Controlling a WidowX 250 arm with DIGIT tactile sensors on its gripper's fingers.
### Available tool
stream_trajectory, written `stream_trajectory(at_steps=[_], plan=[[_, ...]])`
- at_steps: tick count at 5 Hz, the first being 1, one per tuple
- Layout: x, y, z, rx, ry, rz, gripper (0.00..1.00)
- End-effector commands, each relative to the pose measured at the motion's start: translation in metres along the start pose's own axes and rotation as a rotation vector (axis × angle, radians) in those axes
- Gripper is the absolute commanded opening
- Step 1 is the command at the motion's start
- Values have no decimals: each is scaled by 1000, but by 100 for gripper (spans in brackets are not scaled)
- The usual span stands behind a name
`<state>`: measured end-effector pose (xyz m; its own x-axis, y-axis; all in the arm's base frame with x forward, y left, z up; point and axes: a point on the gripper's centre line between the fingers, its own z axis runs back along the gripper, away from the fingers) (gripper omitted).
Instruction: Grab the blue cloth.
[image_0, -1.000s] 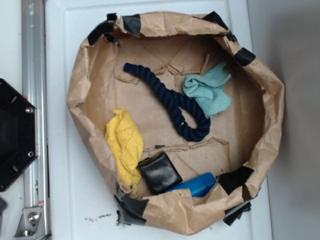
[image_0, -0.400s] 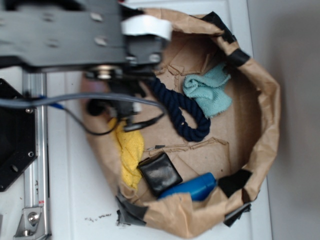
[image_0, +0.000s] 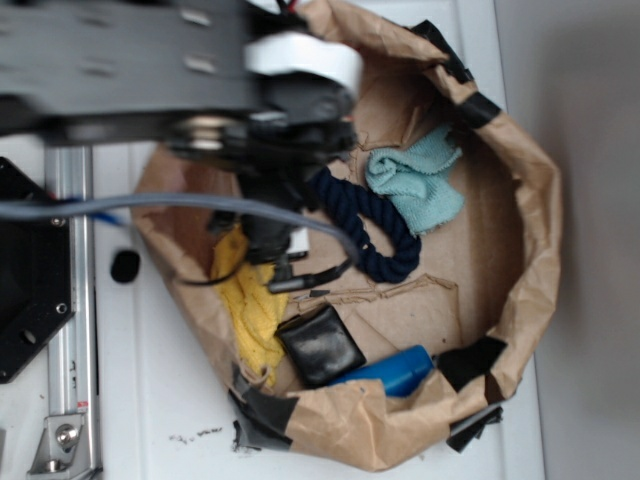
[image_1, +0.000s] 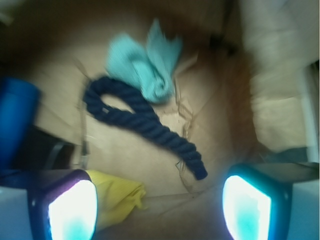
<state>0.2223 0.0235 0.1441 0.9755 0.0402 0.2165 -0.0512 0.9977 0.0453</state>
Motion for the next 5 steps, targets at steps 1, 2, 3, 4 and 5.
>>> stream_trajectory(at_steps=[1, 2, 3, 4, 5], plan=[[31, 5, -28, 28, -85, -2, 100], [63, -5, -75, 32, -49, -74, 100], [82, -4, -108, 55, -14, -93, 100], [94, 8, -128, 64, 13, -93, 100], [97, 15, -149, 39, 47, -71, 0]])
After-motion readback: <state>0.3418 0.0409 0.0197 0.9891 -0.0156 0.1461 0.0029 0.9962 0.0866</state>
